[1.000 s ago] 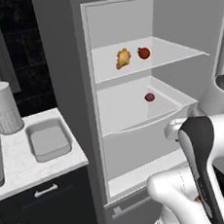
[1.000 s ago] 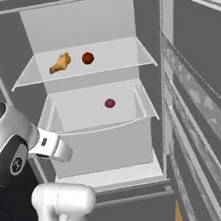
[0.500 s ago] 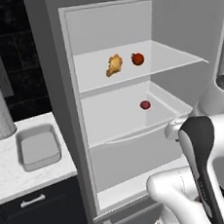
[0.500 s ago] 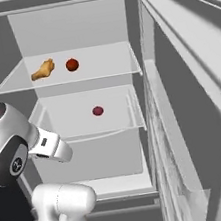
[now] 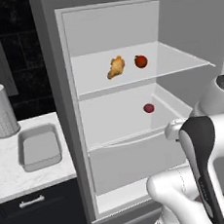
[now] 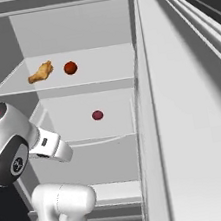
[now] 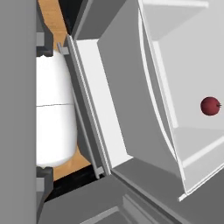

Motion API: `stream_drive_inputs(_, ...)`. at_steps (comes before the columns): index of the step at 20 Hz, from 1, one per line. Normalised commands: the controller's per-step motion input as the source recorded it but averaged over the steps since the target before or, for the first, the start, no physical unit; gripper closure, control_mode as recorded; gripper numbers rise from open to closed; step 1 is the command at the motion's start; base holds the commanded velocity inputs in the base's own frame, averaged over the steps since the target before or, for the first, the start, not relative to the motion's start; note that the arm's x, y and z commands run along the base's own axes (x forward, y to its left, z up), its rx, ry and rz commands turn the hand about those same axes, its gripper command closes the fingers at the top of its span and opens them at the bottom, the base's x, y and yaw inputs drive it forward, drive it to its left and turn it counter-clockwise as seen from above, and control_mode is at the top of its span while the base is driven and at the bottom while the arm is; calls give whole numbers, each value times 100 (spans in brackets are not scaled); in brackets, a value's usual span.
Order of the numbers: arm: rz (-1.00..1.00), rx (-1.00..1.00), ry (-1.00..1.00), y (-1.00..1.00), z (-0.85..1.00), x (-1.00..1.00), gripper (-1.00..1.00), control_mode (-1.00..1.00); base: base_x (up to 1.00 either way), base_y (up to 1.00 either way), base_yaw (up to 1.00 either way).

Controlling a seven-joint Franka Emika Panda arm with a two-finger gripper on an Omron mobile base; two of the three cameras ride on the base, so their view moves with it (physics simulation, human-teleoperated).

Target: Place one tomato and one chicken drumstick in each tupperware on the nearby counter, to pack two identical lunches.

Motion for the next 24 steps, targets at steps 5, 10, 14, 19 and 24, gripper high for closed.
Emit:
stream_drive_inputs(5,0,0,0,0,0,0,-100,100,4,0,5)
stream_drive_inputs(10,0,0,0,0,0,0,-100,100,0,0,0)
stream_drive_inputs(14,1,0,-5,-4,0,0,-100,-100,1,-3,1)
stream_drive_inputs(19,0,1,-38,-25,0,6,-100,-100,0,0,0)
stream_drive_inputs(24,0,1,-42,-9,3,30,-100,-100,0,0,0)
